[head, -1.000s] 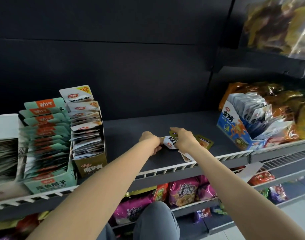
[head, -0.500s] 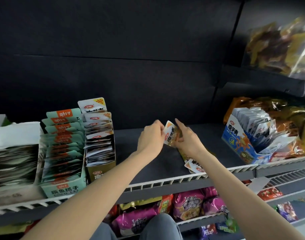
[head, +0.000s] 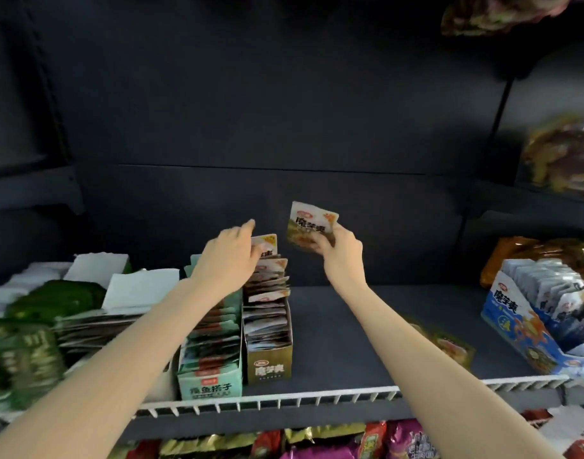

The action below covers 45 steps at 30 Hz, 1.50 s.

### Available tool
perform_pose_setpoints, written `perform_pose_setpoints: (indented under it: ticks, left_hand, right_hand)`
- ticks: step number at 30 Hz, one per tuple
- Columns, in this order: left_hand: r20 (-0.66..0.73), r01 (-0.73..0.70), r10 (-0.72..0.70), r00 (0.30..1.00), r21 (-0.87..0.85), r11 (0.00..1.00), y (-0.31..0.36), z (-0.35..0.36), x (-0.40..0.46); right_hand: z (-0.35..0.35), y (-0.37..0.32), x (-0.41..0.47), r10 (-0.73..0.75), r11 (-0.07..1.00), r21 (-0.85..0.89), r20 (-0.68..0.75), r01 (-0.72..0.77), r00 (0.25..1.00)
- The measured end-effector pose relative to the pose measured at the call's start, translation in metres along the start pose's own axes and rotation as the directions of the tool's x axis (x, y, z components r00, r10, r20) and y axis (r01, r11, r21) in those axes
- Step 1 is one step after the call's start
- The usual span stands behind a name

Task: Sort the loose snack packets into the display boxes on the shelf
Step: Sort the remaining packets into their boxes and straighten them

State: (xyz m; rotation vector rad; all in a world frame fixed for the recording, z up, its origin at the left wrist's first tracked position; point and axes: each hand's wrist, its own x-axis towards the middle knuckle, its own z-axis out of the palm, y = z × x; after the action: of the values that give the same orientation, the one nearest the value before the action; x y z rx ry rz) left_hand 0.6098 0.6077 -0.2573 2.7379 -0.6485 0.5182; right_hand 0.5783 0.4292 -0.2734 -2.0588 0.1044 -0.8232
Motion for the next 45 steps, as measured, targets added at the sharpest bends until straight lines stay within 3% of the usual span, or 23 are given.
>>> perform_pose_setpoints:
  ticks: [3,5,8,11,14,20,23,27,30,36,39,42,45]
  left_hand:
    - [0.068,-0.068,0.068,0.995,-0.002,0.998,-0.012,-0.001,-0.011]
    - [0.063,-0.091,0.094,0.994,-0.039,0.995,-0.015,0.0,-0.019]
    - [0.066,-0.105,0.109,0.992,-0.065,0.992,-0.017,0.002,-0.024]
    - [0.062,-0.108,0.116,0.991,-0.122,0.987,-0.019,0.001,-0.025]
    - [0.039,-0.118,0.126,0.991,-0.161,0.98,-0.023,0.004,-0.027]
    - [-0.058,-0.125,0.115,0.992,-0.222,0.967,-0.027,0.013,-0.032]
    - [-0.054,-0.116,0.106,0.993,-0.227,0.967,-0.028,0.013,-0.031]
    - [-0.07,-0.107,0.092,0.993,-0.263,0.959,-0.028,0.011,-0.03]
    - [-0.087,-0.085,0.064,0.994,-0.267,0.96,-0.024,0.013,-0.031]
    - [-0.132,-0.071,0.039,0.991,-0.245,0.967,-0.017,0.013,-0.034]
    - [-0.16,-0.085,0.047,0.986,-0.242,0.966,-0.007,0.013,-0.036]
    - [-0.214,-0.142,0.089,0.973,-0.245,0.959,0.009,0.014,-0.039]
    - [-0.226,-0.217,0.152,0.962,-0.299,0.929,0.034,0.021,-0.04]
  right_hand:
    - [0.012,-0.012,0.009,0.053,0.967,0.247,0.076,-0.07,0.996]
    - [0.019,-0.019,0.011,0.03,0.951,0.3,0.154,-0.076,0.988]
    - [0.026,-0.019,0.014,-0.051,0.995,0.102,0.301,0.021,0.952]
    - [0.029,-0.013,0.024,-0.008,0.991,-0.12,0.419,0.064,0.908]
    - [0.028,-0.01,0.03,0.097,0.991,-0.125,0.513,-0.037,0.853]
    - [0.037,-0.003,0.037,0.091,0.982,-0.185,0.622,0.033,0.778]
    - [0.036,-0.001,0.039,0.106,0.97,-0.236,0.615,0.053,0.781]
    - [0.036,-0.005,0.031,-0.159,0.978,-0.045,0.46,0.202,0.874]
    - [0.039,-0.007,0.022,-0.24,0.944,-0.114,0.408,0.31,0.881]
    - [0.043,-0.006,0.023,-0.108,0.925,-0.278,0.465,0.261,0.878]
    - [0.032,-0.007,0.012,-0.11,0.949,-0.208,0.485,0.236,0.868]
    - [0.01,0.001,-0.002,-0.091,0.987,-0.084,0.39,0.134,0.916]
    - [-0.019,0.021,-0.016,-0.041,0.99,-0.115,0.316,0.081,0.948]
